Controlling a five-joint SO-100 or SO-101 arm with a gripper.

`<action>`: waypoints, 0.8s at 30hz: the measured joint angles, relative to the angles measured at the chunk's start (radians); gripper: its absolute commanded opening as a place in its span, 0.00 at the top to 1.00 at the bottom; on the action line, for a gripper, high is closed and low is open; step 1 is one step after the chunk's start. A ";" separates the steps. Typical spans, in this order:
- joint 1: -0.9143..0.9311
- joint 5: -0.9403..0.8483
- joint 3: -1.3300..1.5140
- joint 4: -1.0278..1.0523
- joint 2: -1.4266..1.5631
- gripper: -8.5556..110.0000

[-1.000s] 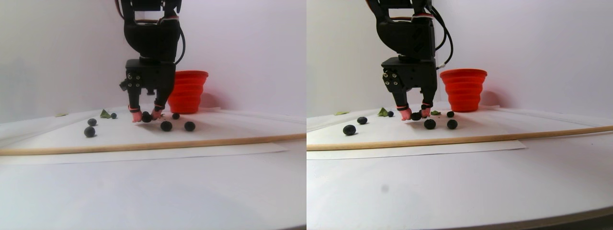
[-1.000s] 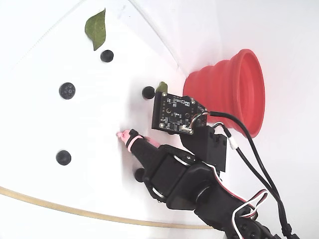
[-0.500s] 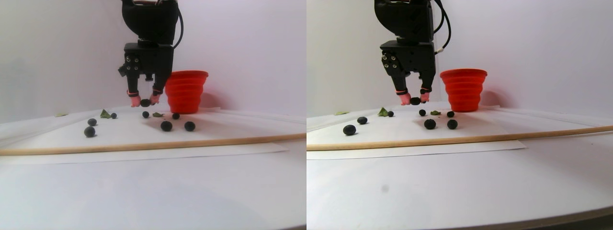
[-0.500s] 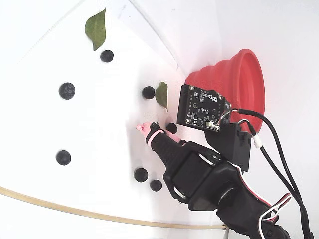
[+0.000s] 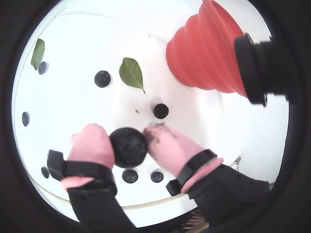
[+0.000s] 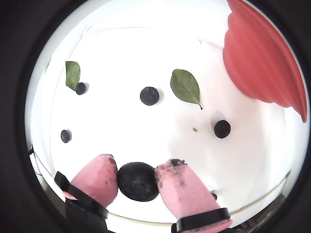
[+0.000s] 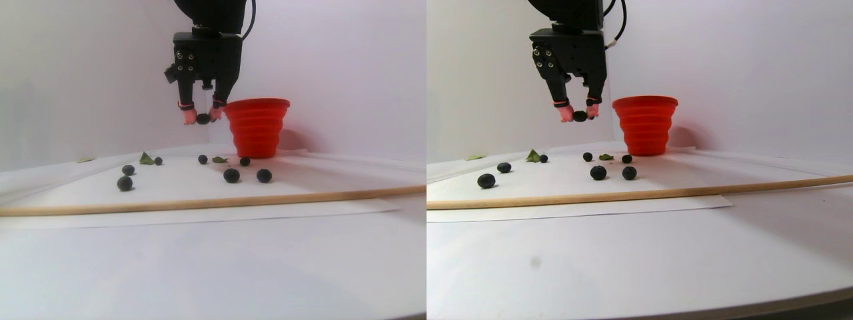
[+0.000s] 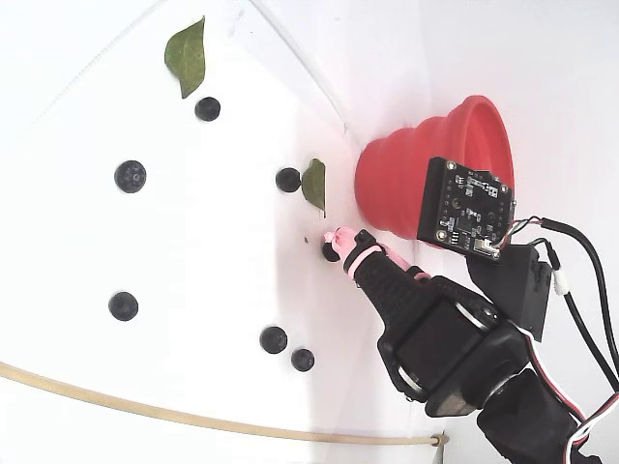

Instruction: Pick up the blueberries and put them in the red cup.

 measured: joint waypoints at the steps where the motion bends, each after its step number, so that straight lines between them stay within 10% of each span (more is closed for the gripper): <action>1: 0.000 0.000 0.000 0.006 0.011 0.81; 24: 0.052 -0.020 0.000 0.041 0.091 0.81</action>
